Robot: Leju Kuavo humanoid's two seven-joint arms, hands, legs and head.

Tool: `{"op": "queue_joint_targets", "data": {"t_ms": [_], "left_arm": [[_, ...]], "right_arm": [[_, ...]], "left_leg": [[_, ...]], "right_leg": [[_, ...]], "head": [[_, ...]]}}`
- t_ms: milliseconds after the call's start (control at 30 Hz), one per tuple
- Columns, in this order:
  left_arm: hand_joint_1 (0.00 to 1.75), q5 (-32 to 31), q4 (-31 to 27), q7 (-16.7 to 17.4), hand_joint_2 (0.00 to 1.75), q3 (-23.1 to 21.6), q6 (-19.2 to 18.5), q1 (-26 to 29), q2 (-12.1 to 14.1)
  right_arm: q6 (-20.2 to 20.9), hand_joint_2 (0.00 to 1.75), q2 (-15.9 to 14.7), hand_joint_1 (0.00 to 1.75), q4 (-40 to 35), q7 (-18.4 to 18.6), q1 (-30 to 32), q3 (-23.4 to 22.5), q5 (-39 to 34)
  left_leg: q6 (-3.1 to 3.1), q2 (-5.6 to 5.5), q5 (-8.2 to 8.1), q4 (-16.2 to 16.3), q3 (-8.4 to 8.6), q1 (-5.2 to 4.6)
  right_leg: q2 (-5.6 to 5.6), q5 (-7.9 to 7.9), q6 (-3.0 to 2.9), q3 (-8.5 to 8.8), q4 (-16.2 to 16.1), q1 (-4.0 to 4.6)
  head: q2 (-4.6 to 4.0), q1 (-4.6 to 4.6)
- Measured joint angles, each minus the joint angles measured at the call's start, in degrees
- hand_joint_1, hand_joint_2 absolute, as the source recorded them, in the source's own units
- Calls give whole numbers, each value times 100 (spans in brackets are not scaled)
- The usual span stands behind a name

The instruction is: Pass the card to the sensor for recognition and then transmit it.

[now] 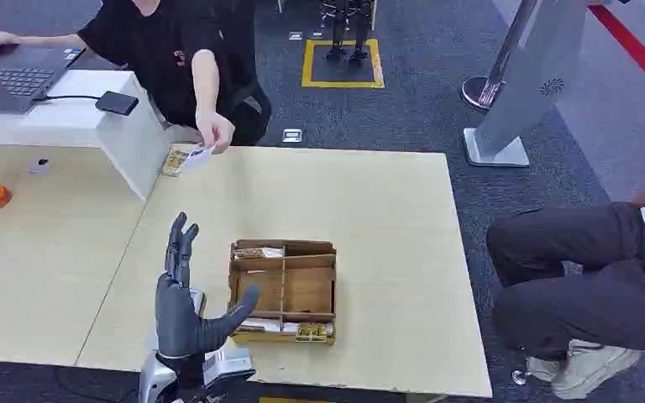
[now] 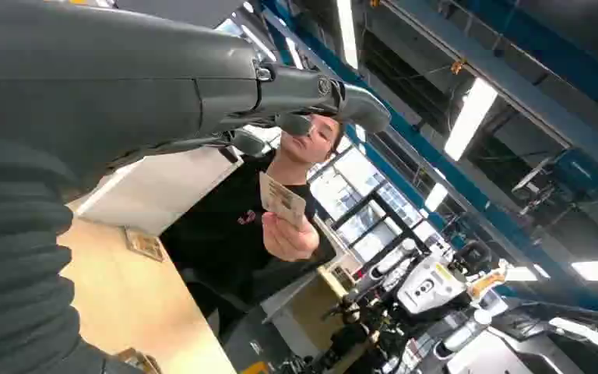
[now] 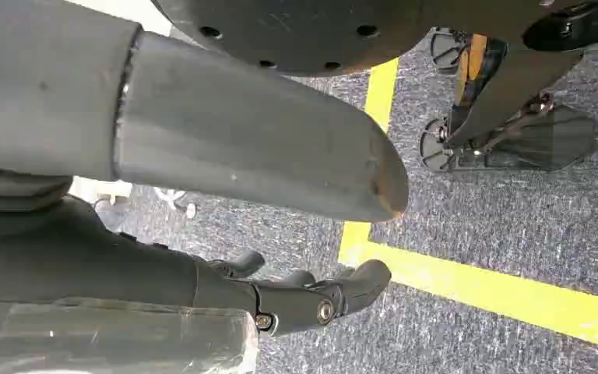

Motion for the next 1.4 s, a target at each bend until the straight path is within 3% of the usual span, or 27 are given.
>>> {"op": "queue_joint_targets", "data": {"t_ms": [100,300,467,800,1000,1267,1300,1333,1400], "left_arm": [[14,-26,24,0,175,41,0,-14,-35],[37,-1261,161,137,175,624,0,-194,-345],[35,-1752,397,225,175,1129,0,-453,-553],[33,-2612,690,-24,175,2275,2,-771,-1134],[38,-2730,785,-24,175,2522,0,-831,-1259],[40,-2973,946,293,175,2612,2,-946,-1246],[52,-2979,957,306,175,2612,2,-953,-1246],[54,-2983,973,310,175,2612,2,-964,-1244],[96,-2994,992,310,175,2612,2,-966,-1241]], "right_arm": [[0,0,0,0,0,0,0,2,7],[52,0,0,0,0,18,-5,57,159],[94,0,0,0,0,18,-9,142,245],[111,0,0,0,0,57,-15,291,352],[111,0,0,0,0,59,-19,310,356],[114,0,-2,0,0,63,-30,337,396],[114,0,-2,0,0,63,-32,337,396],[114,0,-2,0,0,63,-33,337,398],[111,0,-2,0,0,68,-35,339,402]], "left_leg": [[0,0,0,0,0,0],[0,0,0,0,-1,0],[-1,-1,5,0,0,0],[-1,-1,5,0,-1,0],[-1,-1,5,0,-1,0],[-1,-1,5,0,-1,0],[-1,-1,5,0,-1,0],[-1,-1,5,0,-1,0],[-1,-1,5,0,-1,0]], "right_leg": [[0,0,0,0,0,0],[0,0,0,0,0,0],[0,2,-2,0,2,0],[0,2,-2,0,2,0],[0,2,-2,0,2,0],[0,3,-2,0,2,0],[0,3,-2,0,2,0],[0,3,-2,0,2,0],[0,3,-2,0,2,0]], "head": [[0,0],[0,0],[0,-2],[0,0],[0,0],[0,0],[0,0],[0,0],[0,0]]}}
